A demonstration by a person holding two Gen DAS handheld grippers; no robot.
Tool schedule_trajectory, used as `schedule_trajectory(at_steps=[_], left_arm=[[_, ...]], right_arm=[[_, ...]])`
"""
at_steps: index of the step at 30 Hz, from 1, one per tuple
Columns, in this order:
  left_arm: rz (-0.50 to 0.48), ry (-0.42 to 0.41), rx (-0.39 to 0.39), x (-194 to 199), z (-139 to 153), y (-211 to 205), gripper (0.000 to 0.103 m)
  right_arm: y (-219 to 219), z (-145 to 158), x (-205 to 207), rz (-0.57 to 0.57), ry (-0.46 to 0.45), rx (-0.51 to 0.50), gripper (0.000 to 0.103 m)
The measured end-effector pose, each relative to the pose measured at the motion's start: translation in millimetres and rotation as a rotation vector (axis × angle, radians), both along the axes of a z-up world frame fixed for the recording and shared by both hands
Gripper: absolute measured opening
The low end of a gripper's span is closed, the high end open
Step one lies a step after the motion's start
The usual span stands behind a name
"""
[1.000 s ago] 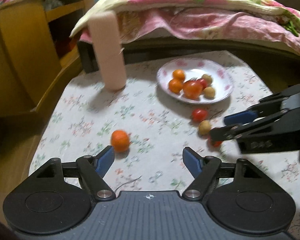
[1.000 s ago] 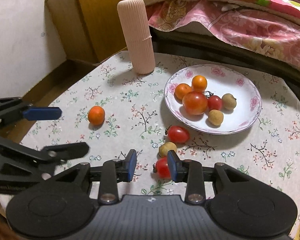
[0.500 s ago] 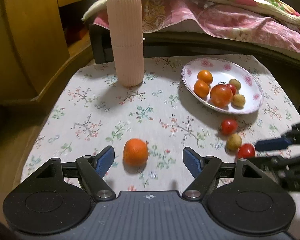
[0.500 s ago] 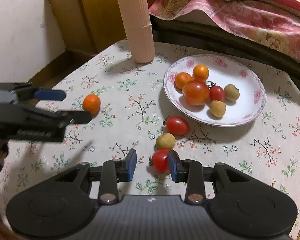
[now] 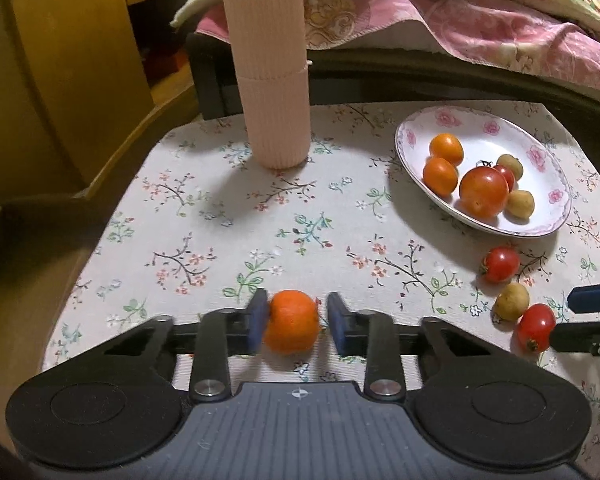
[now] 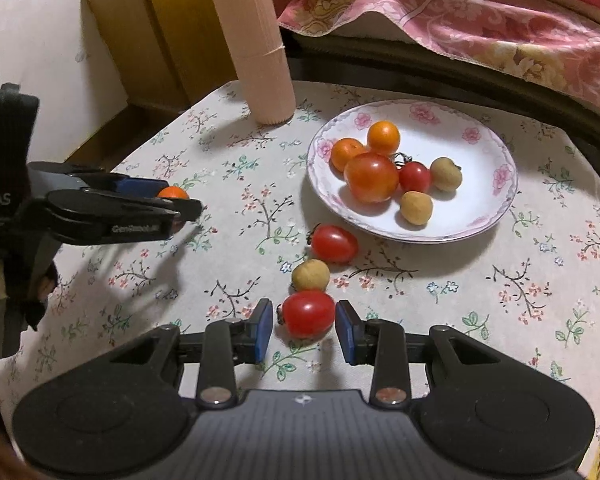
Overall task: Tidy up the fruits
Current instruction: 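Grasp another orange with the left tool while the right tool grasps a cherry tomato, then hold the orange and cherry tomato lifted above the table with both tools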
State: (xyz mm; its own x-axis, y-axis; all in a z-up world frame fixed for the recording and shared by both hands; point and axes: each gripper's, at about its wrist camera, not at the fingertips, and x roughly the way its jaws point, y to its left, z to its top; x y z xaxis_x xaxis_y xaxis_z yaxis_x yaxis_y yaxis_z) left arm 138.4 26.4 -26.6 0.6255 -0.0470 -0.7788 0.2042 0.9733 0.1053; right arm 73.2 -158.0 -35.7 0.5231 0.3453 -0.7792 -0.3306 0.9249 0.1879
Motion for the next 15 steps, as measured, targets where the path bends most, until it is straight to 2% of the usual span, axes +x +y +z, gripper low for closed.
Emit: schedule_trajectory(at_steps=[5, 9, 15], left_arm=[[-0.014, 0.01, 0.011, -5.6, 1.4, -0.4, 0.035], [-0.021, 0.017, 0.024, -5.9, -3.6, -0.6, 0.045], [0.016, 0.065, -0.005, 2.4, -16.2, 4.7, 0.044]], right_arm=[[-1.9, 0.2, 1.4, -0.014, -0.003, -0.002, 0.035], [-1.5, -1.9, 1.9, -0.013, 0.004, -0.005, 0.035], [0.0, -3.6, 3.3, -0.007, 0.007, -0.007, 0.035]])
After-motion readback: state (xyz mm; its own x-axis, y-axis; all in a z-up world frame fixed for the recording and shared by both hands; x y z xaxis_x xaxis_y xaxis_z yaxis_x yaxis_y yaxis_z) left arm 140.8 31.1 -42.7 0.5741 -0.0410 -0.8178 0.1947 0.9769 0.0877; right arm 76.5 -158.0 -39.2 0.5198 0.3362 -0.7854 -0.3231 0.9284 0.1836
